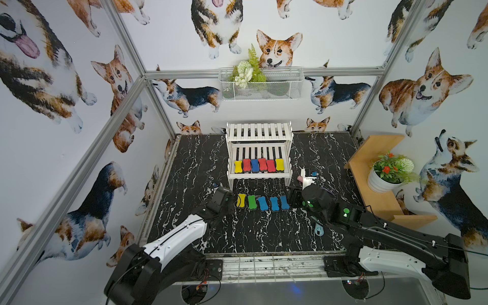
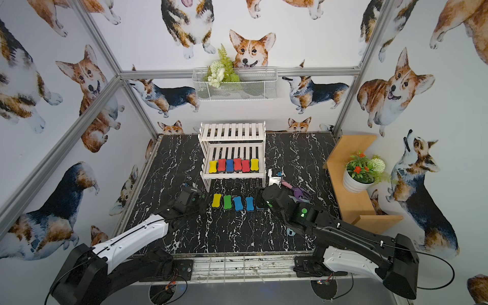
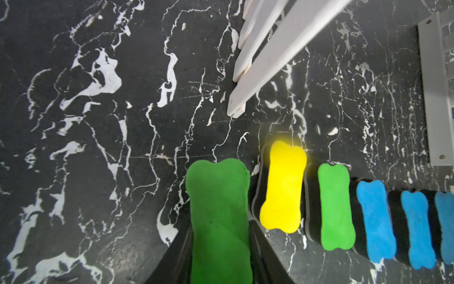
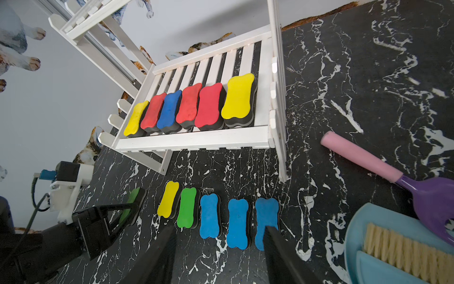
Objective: Remove the whiteboard erasers from the shelf
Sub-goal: Place the whiteboard eraser at the center of the board.
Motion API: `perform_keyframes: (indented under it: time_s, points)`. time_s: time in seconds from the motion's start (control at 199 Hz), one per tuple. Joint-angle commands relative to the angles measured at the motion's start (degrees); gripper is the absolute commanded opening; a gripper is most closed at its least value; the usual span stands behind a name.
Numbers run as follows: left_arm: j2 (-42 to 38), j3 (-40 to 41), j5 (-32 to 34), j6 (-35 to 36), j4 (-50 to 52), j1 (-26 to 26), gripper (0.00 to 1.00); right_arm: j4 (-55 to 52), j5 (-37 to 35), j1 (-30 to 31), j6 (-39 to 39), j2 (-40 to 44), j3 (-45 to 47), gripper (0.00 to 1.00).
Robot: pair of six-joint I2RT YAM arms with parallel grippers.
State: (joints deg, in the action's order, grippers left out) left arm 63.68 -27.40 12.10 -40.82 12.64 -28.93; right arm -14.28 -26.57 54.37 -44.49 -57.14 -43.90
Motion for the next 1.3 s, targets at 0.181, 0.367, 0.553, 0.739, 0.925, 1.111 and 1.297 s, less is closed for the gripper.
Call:
perform_keyframes:
  time_s: [0.181,0.367,0.553,0.739,0.925,1.111,1.297]
  points:
    - [5.31,-1.15,2.73,0.74,-3.64,-0.16,0.34,1.16,0.20,-0.23,0.30,-0.33,0.18,0.62]
    - [7.54,-1.26,2.82,0.83,-4.20,-0.14,0.40,1.14,0.33,-0.36,0.32,-0.33,0.24,0.62]
    - [7.09,-1.61,2.58,0.70,-3.33,-0.25,0.53,0.63,0.57,-0.40,-0.04,-0.16,-0.04,0.68]
    - [3.66,-2.21,2.18,-0.08,-0.65,-0.72,0.60,-0.13,1.01,-0.49,-0.33,-0.09,-0.89,0.70]
    - [-4.46,-5.47,1.00,-1.03,5.06,-1.92,0.65,-2.67,2.53,-1.13,1.45,-1.51,-4.86,0.68]
    - [-10.86,-13.36,-0.06,1.16,11.50,-2.01,0.87,-7.74,7.17,-6.67,6.08,-5.86,-12.87,0.65]
    - [-13.38,-20.63,1.44,3.67,15.66,-1.94,1.00,-10.39,12.95,-11.55,11.69,-14.60,-21.67,0.58]
